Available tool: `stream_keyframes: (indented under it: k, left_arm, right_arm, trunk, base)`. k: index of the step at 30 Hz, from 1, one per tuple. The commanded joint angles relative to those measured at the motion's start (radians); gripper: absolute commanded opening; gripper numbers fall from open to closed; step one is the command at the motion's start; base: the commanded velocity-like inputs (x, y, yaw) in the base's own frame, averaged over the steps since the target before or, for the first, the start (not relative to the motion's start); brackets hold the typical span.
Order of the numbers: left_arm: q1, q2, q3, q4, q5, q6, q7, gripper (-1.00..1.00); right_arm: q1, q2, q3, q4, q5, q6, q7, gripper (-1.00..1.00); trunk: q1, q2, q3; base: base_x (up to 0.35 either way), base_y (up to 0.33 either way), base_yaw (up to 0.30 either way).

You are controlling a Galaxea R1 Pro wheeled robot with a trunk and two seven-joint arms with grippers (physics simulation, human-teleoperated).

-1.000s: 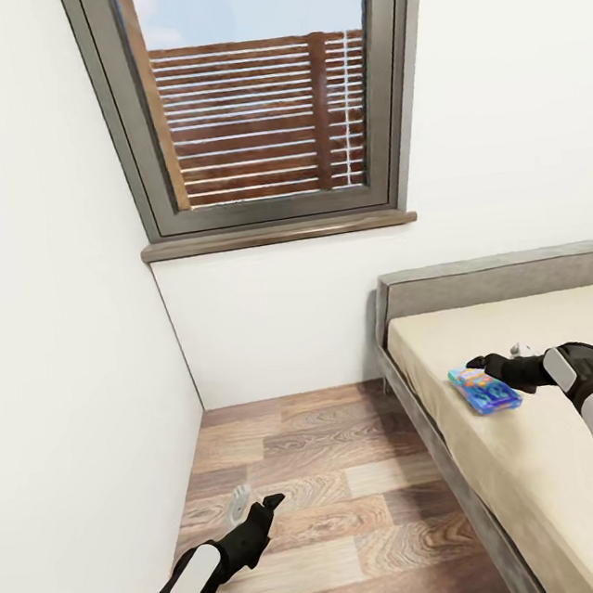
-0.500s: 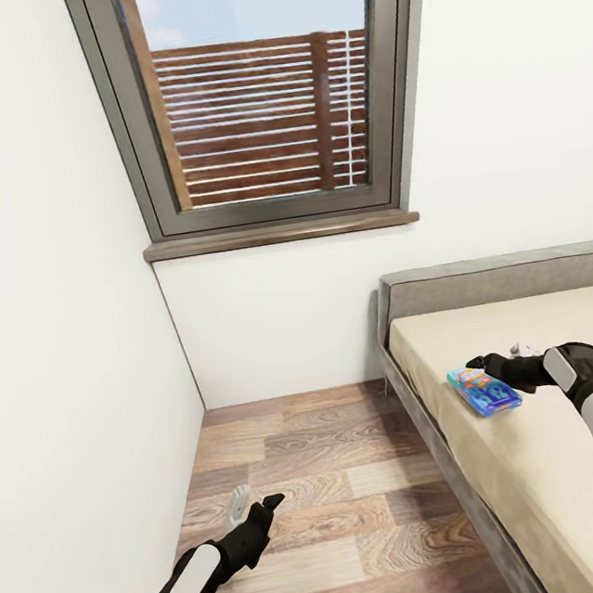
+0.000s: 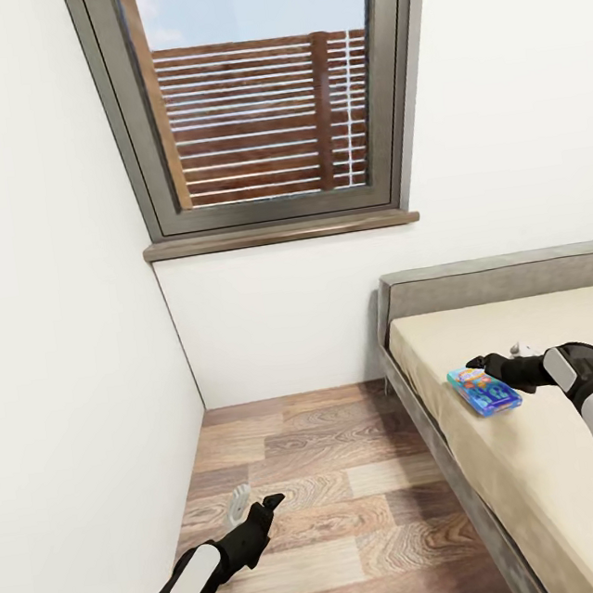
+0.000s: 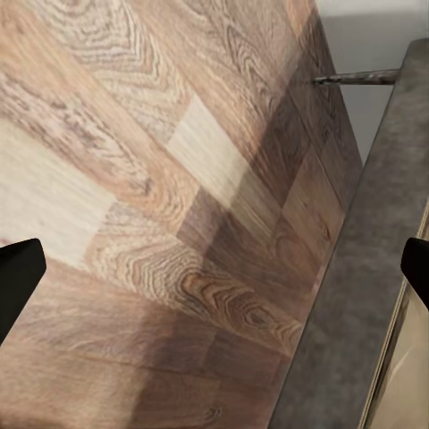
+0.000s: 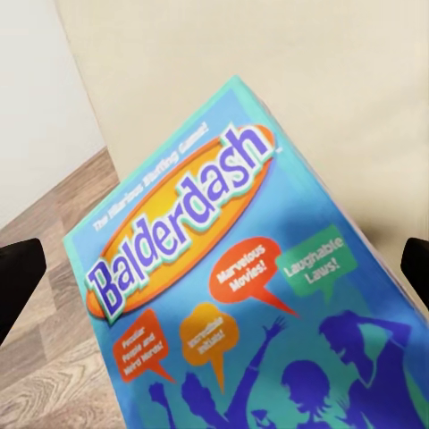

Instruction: Put all the toys in the child's room - the three board games (two on the bed and one on the table), the two jigsaw puzzles on the table, and the tennis ball on the table - inside the toy box on the table in the child's room.

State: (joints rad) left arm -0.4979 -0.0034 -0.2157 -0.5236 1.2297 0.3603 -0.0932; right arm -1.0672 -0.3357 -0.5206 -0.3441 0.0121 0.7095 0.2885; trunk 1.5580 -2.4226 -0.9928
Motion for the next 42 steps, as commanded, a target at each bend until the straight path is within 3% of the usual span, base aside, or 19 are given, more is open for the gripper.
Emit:
stream_keyframes:
  k: [1, 42]
  left_arm:
    - [-0.001, 0.000, -0.002, 0.001, 0.004, 0.002, -0.002, 1.00]
    - [-0.001, 0.000, -0.001, 0.001, 0.004, 0.002, -0.002, 1.00]
  right_arm:
    - [0.000, 0.000, -0.005, -0.001, 0.002, 0.005, 0.003, 1.00]
    - [-0.001, -0.002, -0.006, -0.001, -0.003, 0.005, 0.003, 1.00]
  trunk:
    - [0.000, 0.000, -0.001]
    - [0.000, 0.000, -0.001]
  base:
    - [0.000, 0.000, 0.001]
    - [0.000, 0.000, 0.039]
